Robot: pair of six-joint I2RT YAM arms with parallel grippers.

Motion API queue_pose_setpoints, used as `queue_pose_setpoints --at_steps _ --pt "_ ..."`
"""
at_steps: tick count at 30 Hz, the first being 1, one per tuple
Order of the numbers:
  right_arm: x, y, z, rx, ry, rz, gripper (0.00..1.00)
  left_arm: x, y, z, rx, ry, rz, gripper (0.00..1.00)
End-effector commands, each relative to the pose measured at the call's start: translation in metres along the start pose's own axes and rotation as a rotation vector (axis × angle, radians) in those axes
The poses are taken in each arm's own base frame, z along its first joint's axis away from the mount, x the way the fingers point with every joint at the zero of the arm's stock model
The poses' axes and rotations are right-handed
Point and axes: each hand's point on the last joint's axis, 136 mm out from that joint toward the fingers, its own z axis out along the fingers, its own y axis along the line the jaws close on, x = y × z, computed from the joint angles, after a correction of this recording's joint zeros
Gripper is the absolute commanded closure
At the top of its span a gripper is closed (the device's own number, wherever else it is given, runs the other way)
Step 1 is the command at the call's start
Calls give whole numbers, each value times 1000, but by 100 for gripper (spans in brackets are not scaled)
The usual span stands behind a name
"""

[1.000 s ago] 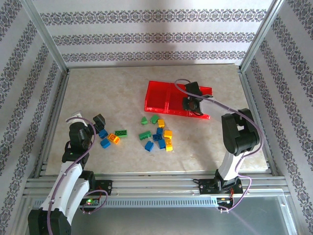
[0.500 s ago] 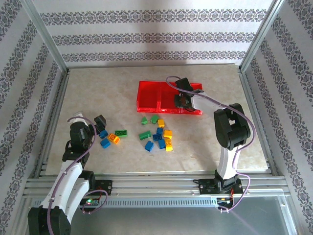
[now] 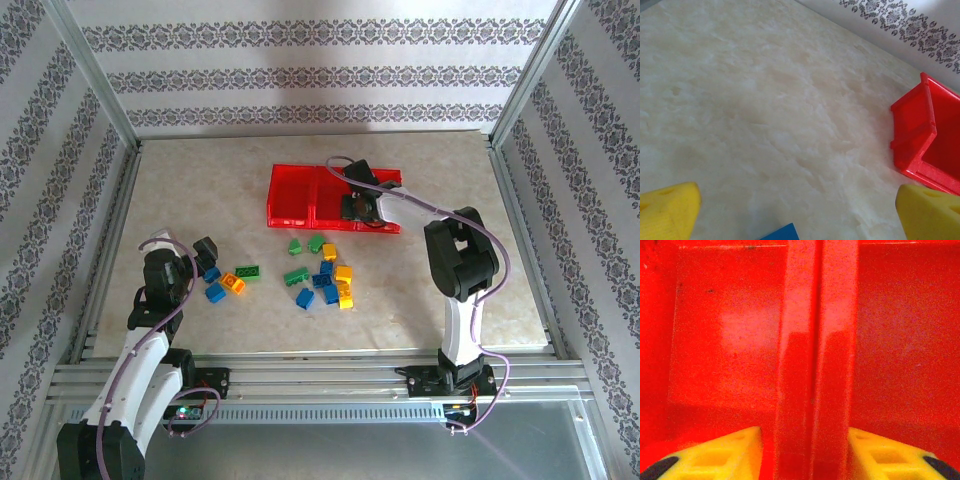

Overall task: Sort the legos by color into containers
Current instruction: Move the container to the top-center of the table, then pick up the lego from the bottom-center of the table.

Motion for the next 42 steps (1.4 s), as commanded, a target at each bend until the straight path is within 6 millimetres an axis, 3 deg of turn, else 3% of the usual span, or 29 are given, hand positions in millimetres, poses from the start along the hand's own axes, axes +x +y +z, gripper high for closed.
queue_pose_setpoints --at_steps 1,11,14,18,23,29,35,42 --pt "-9 8 -13 -13 -14 -14 49 0 -3 -2 3 21 -1 0" --pt "-28 9 -53 -20 -89 -24 30 2 1 -11 -48 91 25 0" --pt "-26 9 -66 -27 -100 -11 27 7 6 -14 -79 124 28 0" --pt "-10 10 -87 -21 -102 0 28 13 10 -17 -101 157 9 0" --pt "33 13 -114 9 -71 -10 32 19 17 -18 -131 167 -30 0" --pt "109 39 -135 14 11 -49 33 22 25 -17 -174 163 -63 0" --pt "180 78 -140 -25 124 -58 36 19 30 -17 -200 141 -87 0" --pt "228 119 -133 -62 230 -123 35 20 30 -16 -198 134 -93 0"
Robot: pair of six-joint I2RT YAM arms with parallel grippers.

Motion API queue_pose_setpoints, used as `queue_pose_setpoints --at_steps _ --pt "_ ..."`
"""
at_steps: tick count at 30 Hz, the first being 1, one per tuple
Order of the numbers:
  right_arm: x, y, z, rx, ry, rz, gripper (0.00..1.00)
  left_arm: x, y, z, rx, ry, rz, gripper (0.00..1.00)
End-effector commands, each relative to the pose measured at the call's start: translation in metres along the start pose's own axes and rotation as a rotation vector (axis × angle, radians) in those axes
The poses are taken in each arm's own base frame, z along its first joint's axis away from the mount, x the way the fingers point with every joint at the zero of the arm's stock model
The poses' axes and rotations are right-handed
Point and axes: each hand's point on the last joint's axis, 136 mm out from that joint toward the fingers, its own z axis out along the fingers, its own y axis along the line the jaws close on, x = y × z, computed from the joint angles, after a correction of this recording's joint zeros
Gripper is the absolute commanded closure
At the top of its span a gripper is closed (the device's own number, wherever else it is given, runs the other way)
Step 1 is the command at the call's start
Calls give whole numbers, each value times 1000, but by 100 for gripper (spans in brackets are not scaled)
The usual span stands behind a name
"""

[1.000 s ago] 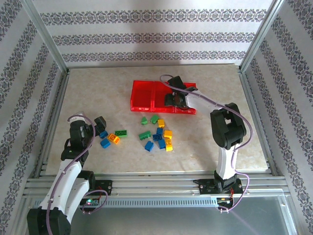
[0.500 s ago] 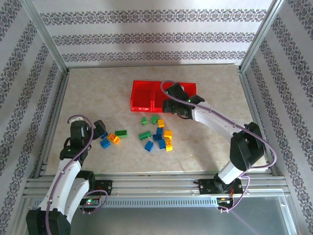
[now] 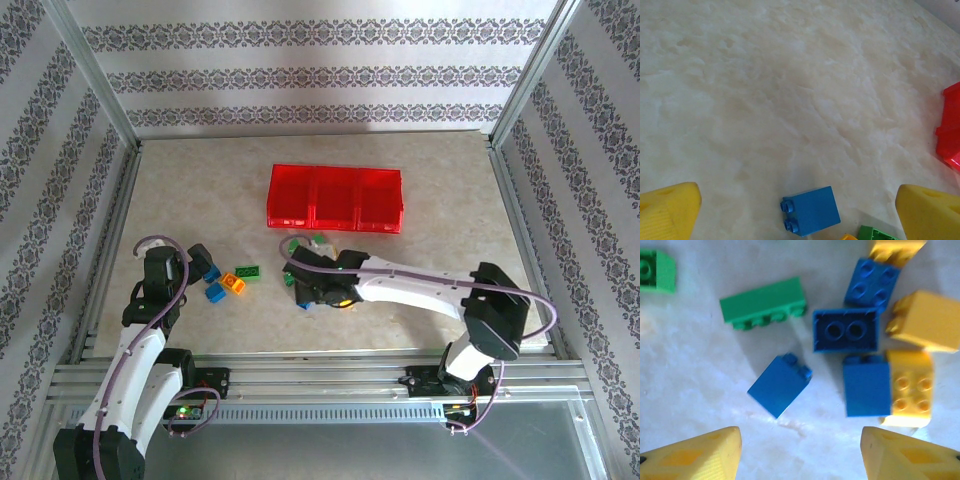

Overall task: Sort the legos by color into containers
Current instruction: Pick up the lego from the bottom-center of the table.

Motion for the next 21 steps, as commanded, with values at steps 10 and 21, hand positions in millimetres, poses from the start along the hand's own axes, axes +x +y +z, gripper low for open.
queue_pose_setpoints --at_steps 10,21 --pt "14 13 37 42 122 -12 32 4 4 1 -13 -4 -20 0" --pt "8 25 65 49 134 -41 33 5 5 2 -12 -9 -23 0"
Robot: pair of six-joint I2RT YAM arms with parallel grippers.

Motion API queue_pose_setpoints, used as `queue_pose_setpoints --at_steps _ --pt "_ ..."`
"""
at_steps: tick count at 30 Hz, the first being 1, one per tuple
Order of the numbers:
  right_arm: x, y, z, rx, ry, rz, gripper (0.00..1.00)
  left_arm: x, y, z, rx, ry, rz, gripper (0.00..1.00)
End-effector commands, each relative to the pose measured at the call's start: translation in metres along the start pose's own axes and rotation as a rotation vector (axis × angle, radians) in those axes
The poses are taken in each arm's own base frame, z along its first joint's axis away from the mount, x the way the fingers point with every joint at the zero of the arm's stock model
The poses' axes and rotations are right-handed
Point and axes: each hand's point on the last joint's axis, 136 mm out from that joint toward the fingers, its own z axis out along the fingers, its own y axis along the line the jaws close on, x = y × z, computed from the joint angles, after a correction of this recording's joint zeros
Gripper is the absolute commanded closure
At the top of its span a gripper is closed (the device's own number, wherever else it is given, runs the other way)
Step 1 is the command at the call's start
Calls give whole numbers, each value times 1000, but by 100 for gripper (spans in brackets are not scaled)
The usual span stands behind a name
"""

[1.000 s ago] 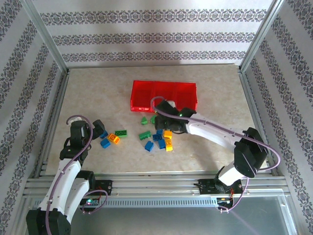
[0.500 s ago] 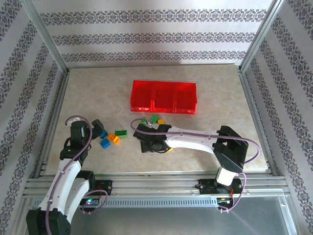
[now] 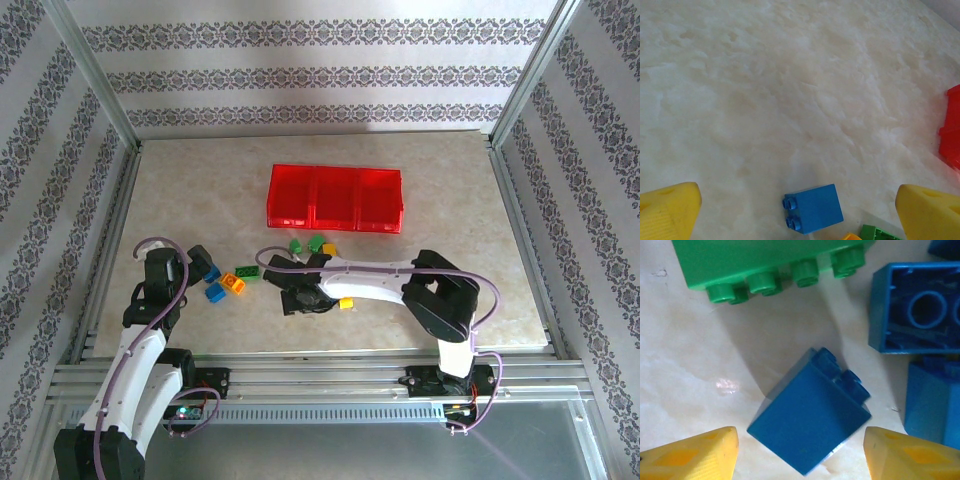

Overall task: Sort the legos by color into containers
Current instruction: Pick up the lego from the bottom-center of the table.

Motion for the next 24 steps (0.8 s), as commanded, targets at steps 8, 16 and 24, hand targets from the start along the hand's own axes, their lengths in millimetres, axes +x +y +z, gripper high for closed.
queue_pose_setpoints --at_steps 8,16,24 --pt "-25 17 8 -1 -35 -58 34 0 1 0 -1 -18 -2 0" --pt "-23 20 16 3 -13 -82 44 1 2 0 -2 -20 -2 0" --pt "-14 12 18 15 13 -95 66 -3 0 -1 3 -32 -6 0"
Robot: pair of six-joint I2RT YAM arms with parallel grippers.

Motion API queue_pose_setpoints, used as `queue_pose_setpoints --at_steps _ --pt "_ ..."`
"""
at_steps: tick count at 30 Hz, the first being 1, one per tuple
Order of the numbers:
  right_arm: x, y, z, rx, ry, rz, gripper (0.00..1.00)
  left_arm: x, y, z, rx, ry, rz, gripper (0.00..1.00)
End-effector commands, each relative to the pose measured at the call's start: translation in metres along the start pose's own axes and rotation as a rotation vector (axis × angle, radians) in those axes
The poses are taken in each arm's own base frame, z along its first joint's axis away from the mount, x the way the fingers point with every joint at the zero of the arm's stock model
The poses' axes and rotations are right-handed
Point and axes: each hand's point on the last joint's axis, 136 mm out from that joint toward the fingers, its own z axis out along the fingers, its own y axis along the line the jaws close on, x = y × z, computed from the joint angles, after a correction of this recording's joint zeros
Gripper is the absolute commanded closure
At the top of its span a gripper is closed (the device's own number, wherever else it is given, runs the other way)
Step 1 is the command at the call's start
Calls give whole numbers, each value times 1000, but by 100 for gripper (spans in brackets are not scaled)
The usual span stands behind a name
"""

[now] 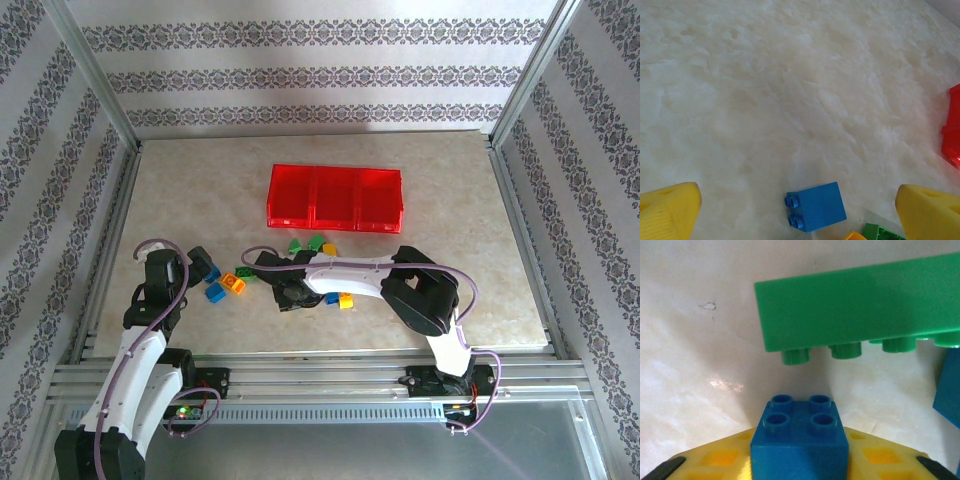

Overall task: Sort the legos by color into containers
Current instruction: Pick up the lego from the bottom-center of the table.

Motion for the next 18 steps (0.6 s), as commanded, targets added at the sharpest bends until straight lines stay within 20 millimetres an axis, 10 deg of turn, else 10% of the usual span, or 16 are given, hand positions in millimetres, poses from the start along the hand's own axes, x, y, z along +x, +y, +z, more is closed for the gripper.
queue_pose_setpoints --at_steps 1,11,18 --pt "2 -9 -1 18 14 -8 68 -7 -2 -2 6 -34 -6 0" --pt "-39 -17 -59 -21 -151 -39 81 -16 -11 -6 33 -51 11 0" --pt "-90 -85 -115 37 -326 36 81 -20 -23 -8 87 -55 31 0"
